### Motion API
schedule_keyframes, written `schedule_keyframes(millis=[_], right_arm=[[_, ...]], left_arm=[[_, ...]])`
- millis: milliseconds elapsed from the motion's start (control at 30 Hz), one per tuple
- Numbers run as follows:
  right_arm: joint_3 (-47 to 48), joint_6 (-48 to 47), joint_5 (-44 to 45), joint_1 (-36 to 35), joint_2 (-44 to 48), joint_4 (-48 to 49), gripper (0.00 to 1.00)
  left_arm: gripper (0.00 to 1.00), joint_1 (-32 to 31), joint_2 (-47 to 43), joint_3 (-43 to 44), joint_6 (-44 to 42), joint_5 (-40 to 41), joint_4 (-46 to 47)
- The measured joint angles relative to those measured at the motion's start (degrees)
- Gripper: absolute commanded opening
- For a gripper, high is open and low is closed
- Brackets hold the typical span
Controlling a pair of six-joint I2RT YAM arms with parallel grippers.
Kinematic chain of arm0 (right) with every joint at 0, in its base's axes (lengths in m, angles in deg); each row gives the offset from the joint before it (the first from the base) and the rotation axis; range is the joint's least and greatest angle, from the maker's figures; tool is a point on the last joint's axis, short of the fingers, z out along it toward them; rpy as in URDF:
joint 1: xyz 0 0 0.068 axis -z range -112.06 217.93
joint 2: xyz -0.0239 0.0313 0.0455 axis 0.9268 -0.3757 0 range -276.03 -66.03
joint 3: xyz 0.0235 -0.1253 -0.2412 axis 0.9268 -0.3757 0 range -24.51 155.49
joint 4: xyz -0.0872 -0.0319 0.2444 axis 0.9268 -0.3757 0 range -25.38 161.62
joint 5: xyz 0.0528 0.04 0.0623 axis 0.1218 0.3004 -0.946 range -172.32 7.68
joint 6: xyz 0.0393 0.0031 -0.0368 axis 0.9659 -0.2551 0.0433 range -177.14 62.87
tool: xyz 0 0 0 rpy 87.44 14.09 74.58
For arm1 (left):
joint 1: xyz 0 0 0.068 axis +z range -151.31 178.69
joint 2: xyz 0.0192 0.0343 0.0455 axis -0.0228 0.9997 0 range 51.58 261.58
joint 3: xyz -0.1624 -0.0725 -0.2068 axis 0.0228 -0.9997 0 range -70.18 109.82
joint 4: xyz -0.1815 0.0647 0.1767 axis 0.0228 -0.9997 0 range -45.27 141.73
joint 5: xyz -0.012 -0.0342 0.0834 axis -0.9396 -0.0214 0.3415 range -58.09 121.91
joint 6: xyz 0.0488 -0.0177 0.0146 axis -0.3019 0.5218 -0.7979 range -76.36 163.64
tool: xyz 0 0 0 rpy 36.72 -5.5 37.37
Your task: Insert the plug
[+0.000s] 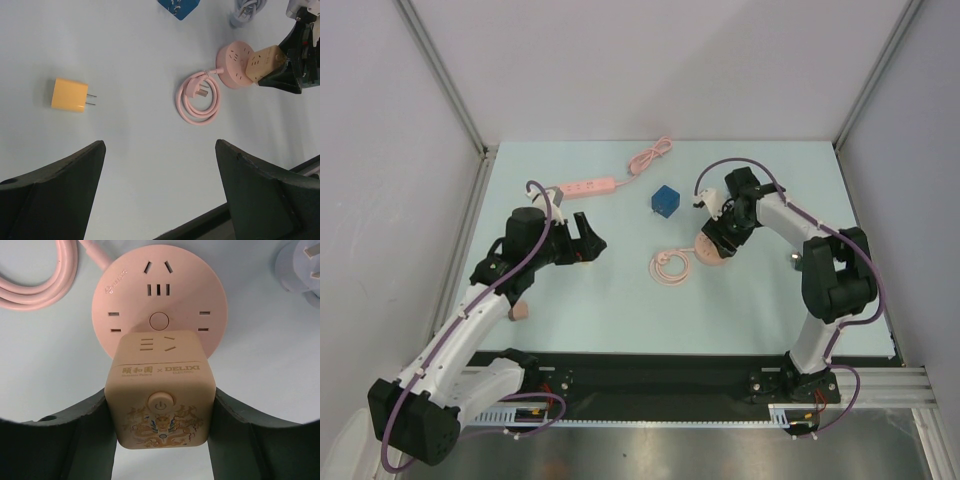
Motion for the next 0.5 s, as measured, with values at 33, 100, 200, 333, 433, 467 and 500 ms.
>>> schedule_keyframes(millis=[33,100,200,333,433,467,500], right_arm=[[0.0,0.1,0.0,0.0,-0.1,0.1,0.00],[-0.1,0.4,-0.1,0.0,-0.4,0.4,0.00],[1.5,0.6,0.4,-0.3,-2.3,-0.4,0.00],[5.1,1.0,2.3,-1.9,-5.1,-2.0,0.00],[5.3,1.1,3.0,-2.3,-5.6,-2.0,0.00],[5.3,1.1,3.1,-2.3,-5.6,-2.0,0.00],[5.3,1.1,3.1,-2.3,-5.6,-1.9,0.00]], left_arm=[[0.97,0.0,0.0,0.0,0.0,0.0,0.0],[0.97,0.1,0.0,0.0,0.0,-0.1,0.0],[0.97,0.3,0.0,0.0,0.0,-0.3,0.0],[0.97,0.5,0.0,0.0,0.0,-0.5,0.0],[0.97,0.6,0.0,0.0,0.0,-0.4,0.0],[0.97,0.6,0.0,0.0,0.0,-0.4,0.0],[0.98,0.7,0.0,0.0,0.0,-0.5,0.0]])
